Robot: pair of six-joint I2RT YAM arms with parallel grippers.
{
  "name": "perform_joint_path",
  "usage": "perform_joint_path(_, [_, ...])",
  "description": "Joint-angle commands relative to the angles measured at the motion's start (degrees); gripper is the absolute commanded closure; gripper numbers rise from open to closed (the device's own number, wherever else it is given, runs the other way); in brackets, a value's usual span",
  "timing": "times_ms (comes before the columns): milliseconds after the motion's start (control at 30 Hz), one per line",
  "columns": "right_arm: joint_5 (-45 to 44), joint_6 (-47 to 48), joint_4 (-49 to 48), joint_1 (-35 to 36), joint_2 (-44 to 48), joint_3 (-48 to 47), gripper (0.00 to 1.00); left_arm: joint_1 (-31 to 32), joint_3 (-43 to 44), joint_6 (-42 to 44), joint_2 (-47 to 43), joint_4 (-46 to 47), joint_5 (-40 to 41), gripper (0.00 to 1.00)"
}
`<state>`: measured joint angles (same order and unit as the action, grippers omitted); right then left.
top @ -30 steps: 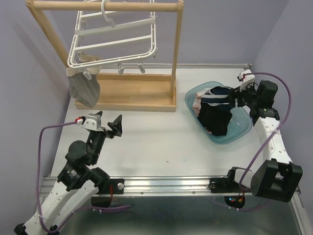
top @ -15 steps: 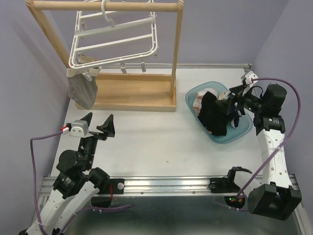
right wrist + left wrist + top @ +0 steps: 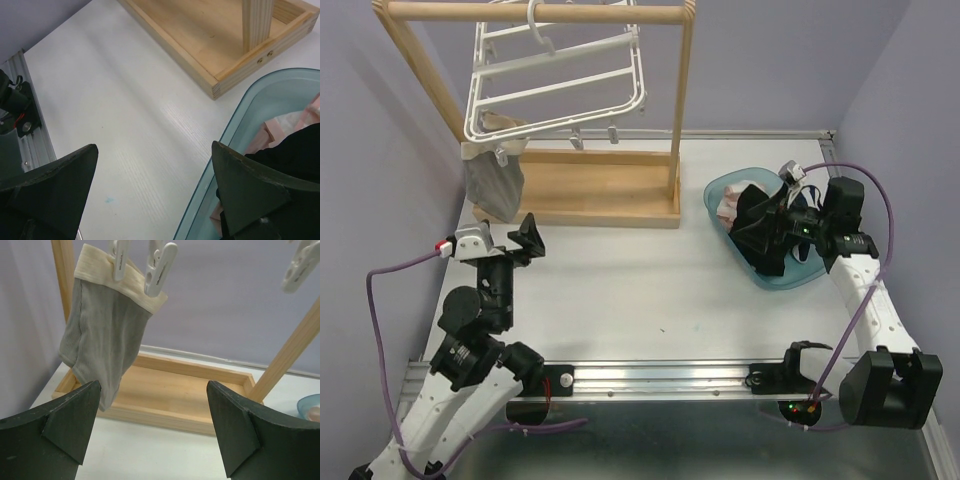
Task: Remove the underwear clipped to the hanger
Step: Place the underwear in the bin, then adjust the hanger on the clothesline.
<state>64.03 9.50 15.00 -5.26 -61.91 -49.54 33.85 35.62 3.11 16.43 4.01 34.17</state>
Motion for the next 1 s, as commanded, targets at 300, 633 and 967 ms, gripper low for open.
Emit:
perform_joint_path(300, [-1.89,-0.09,-1.47,0.86,3.28,0.32,0.00,-46.03,-3.52,-21.26,13.64,16.96,-36.93,0.05])
perform_joint_path(633, [-1.10,-0.09,-1.56,1.48,2.67,0.41,0.00,-52.39,-10.57,-20.69,16.44,28.94,-46.82,0.04])
perform_joint_path(967, [-0.92,0.08,-1.56,1.74,2.85,0.50,0.00,-52.39,-8.46,-19.64,28.30,40.11,-53.77,0.23])
